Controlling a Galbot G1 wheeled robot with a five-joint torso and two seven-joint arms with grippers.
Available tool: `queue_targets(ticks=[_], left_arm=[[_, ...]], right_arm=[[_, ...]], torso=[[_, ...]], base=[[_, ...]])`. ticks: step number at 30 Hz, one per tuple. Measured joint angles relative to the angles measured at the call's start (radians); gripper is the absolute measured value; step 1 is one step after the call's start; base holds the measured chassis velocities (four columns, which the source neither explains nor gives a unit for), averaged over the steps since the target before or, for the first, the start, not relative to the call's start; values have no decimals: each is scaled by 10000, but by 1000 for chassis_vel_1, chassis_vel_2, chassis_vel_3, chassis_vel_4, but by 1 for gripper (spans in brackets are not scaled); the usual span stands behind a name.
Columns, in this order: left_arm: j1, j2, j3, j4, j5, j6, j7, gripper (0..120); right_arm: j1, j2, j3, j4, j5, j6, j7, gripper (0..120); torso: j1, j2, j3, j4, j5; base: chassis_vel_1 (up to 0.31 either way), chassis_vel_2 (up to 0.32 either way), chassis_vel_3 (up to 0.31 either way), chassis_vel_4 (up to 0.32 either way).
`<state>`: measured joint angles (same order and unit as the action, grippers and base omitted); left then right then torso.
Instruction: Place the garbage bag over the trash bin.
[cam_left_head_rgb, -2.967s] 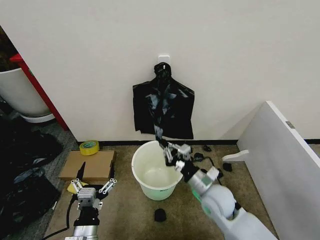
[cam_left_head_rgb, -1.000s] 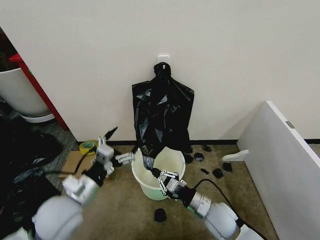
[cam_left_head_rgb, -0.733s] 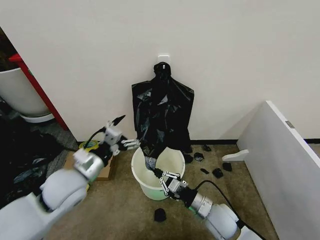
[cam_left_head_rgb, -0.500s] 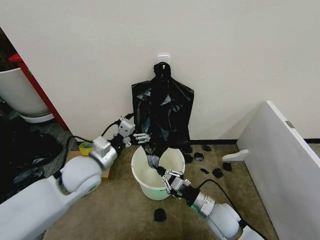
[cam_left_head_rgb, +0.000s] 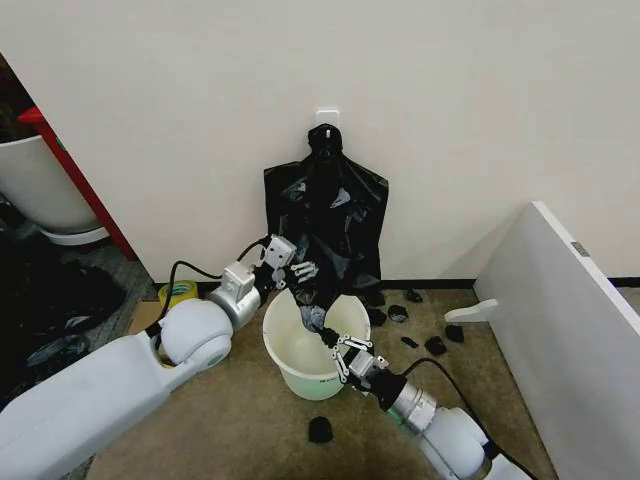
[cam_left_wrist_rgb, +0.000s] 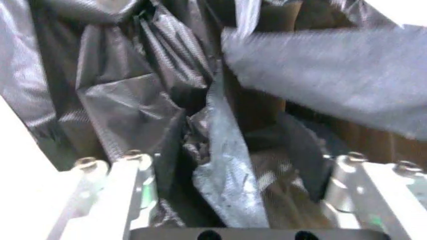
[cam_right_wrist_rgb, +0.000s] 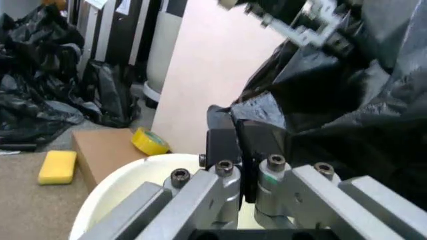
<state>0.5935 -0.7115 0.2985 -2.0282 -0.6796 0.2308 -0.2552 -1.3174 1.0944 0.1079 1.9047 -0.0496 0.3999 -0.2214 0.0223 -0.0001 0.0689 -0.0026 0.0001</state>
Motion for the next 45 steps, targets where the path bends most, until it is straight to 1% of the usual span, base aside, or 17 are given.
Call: queue_targets(ticks=[1, 3, 7, 9, 11, 15, 21, 26, 28, 30, 32, 33, 36, 38, 42, 44, 45], left_arm=[[-58, -21, 79, 12, -47, 57, -75, 47], [-81, -32, 117, 17, -63, 68, -103, 43], [-46, -145, 80, 65, -223, 74, -275, 26], [-27, -162, 56, 73, -253, 81, -309, 25], [27, -186, -15, 87, -305, 96, -382, 14], [50, -116, -112, 73, -357, 143, -371, 0], [32, -18, -152, 39, -409, 243, -269, 0], [179, -273, -502, 47, -453, 53, -567, 0], [261, -393, -672, 30, -544, -131, -674, 0], [370, -478, -855, -65, -665, -447, -763, 0], [392, -482, -868, -82, -668, -521, -771, 0], [502, -482, -908, -146, -613, -847, -784, 0], [775, -477, -1035, -266, -476, -1170, -784, 0], [875, -481, -1101, -302, -447, -1197, -783, 0], [1490, -448, -1562, -512, -321, -1236, -765, 0], [1751, -357, -1742, -600, -289, -1250, -737, 0], [1770, -348, -1755, -608, -286, -1252, -733, 0]], right_arm=[[9, 2, 38, -10, 29, 23, 29, 0], [15, -2, 62, -7, 64, 27, 43, 0], [-18, -30, 125, 21, 191, 30, 66, 0], [-34, -35, 124, 31, 217, 30, 79, 0], [-77, -49, 97, 60, 265, 30, 129, 0], [-112, -74, 19, 178, 378, -43, 211, 0], [-8, -217, 20, 236, 464, -151, 273, 0], [-311, -311, 232, 670, 787, -377, 274, 1], [-517, -361, 381, 929, 848, -411, 247, 9], [-837, -518, 576, 1248, 844, -412, 137, 18], [-872, -548, 607, 1285, 844, -409, 128, 19], [-1114, -734, 815, 1502, 945, -406, 112, 26], [-1588, -1062, 1195, 2118, 1495, -544, 228, 39], [-1732, -1162, 1278, 2372, 1650, -685, 365, 42], [-1888, -1436, 1374, 3306, 2408, -1569, 1321, 62], [-1532, -1565, 1278, 3491, 2692, -2197, 1710, 69], [-1487, -1578, 1264, 3498, 2732, -2255, 1742, 71]], torso=[[0, 0, 1, 1, 2], [0, 0, 0, 1, 1], [0, 1, 0, 1, 1], [0, 1, 0, 1, 1], [0, 1, 0, 1, 0], [0, 1, 0, 1, 0], [0, 1, 0, 2, 1], [0, 1, 0, 0, 0], [0, 1, 0, 3, 2], [0, 1, 0, -2, 1], [-1, 1, -1, -1, 3], [0, 1, 0, 1, 1], [0, 1, 0, 0, 2], [0, 1, -1, 1, 2], [-1, 1, -1, -1, 0], [-1, 2, -1, 2, 1], [-1, 2, -1, 4, 1]], base=[[0, 0, 0, 0], [0, 0, 0, 0], [0, 0, 0, 0], [0, 0, 0, 0], [0, 0, 0, 0], [0, 0, 0, 0], [0, 0, 0, 0], [0, 0, 0, 0], [0, 0, 0, 0], [0, 0, 0, 0], [0, 0, 0, 0], [0, 0, 0, 0], [0, 0, 0, 0], [0, 0, 0, 0], [0, 0, 0, 0], [0, 0, 0, 0], [0, 0, 0, 0]])
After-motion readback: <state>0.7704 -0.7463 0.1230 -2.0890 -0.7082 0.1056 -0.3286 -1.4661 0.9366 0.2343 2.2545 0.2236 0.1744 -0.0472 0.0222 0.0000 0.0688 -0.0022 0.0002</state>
